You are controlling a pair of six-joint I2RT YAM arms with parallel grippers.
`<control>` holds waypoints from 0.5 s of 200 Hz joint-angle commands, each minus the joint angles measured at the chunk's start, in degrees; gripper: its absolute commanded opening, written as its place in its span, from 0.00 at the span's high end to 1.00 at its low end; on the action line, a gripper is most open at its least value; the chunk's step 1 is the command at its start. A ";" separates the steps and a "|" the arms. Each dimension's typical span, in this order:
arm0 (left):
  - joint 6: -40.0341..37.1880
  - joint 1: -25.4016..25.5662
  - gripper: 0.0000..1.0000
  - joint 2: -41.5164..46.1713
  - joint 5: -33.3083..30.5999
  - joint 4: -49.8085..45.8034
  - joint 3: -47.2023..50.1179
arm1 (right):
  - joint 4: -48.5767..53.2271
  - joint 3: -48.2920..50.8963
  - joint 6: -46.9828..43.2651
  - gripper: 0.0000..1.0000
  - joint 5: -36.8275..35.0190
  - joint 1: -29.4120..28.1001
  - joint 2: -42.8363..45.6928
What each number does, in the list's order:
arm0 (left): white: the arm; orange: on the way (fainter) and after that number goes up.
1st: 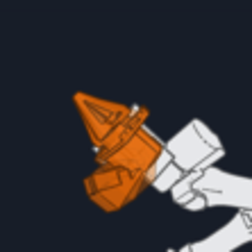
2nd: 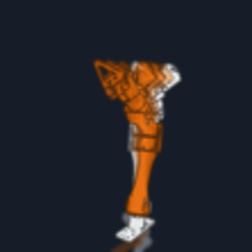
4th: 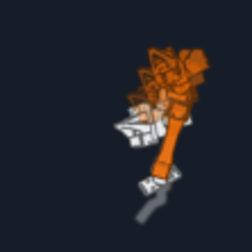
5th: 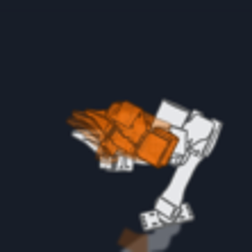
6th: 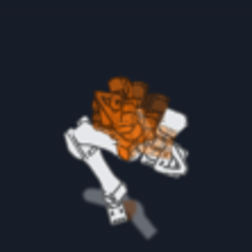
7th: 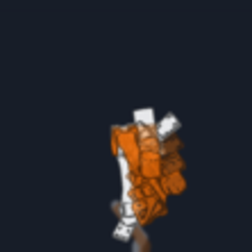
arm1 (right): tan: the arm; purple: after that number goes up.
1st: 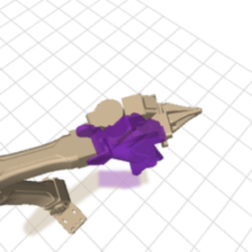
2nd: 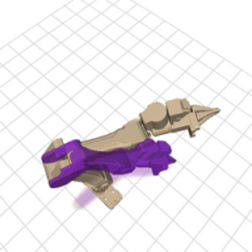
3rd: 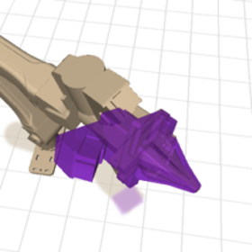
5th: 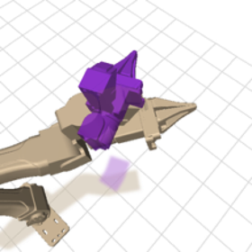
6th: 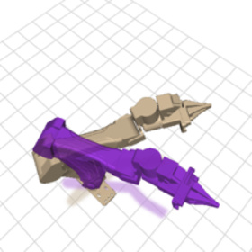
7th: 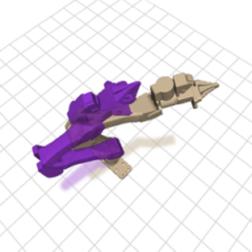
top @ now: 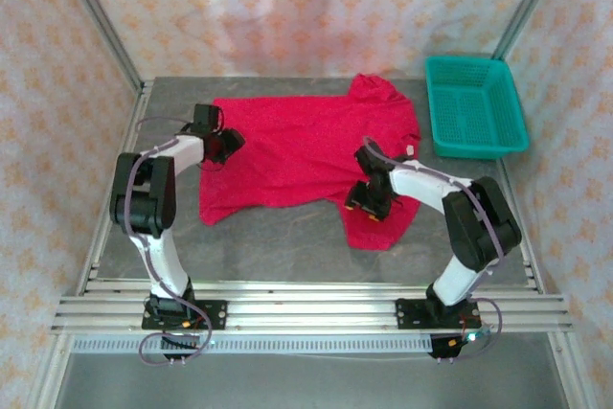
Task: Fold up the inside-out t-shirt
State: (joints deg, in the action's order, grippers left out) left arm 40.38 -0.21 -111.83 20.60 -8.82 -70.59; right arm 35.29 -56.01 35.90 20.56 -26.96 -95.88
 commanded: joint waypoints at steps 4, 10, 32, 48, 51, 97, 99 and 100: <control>1.02 -5.51 0.55 -6.37 0.46 -6.44 -6.25 | 0.16 3.52 -0.96 0.39 -0.48 -0.19 0.18; 1.02 -6.33 0.55 -7.44 0.14 -7.92 -7.64 | 0.31 4.63 -1.09 0.39 -0.36 -0.27 0.78; -0.06 -7.98 0.54 -10.43 -0.29 -10.78 -11.78 | 1.59 8.53 -1.18 0.39 -0.38 -0.96 3.11; -1.25 -8.05 0.55 -13.85 -0.32 -13.56 -16.09 | 3.23 11.36 -0.93 0.40 -1.04 -1.42 5.59; -1.48 -7.99 0.55 -14.31 -0.09 -13.86 -16.79 | 3.42 11.89 -0.86 0.40 -1.04 -1.45 6.11; -6.25 -6.59 0.53 -9.43 -2.20 -17.87 -20.34 | 7.03 13.13 -0.13 0.40 -1.09 -1.56 12.97; -6.69 -6.35 0.52 -8.57 -2.84 -18.18 -20.17 | 7.28 12.62 -0.13 0.40 -1.14 -1.57 13.03; -6.92 -6.19 0.52 -8.18 -3.19 -18.35 -20.06 | 7.44 12.30 -0.17 0.40 -1.14 -1.54 13.15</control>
State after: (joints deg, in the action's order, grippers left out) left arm 38.37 -8.14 -125.16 22.00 -19.79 -90.72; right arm 34.59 -43.33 35.33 20.97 -28.25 -83.85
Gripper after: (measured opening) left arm 0.458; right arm 0.602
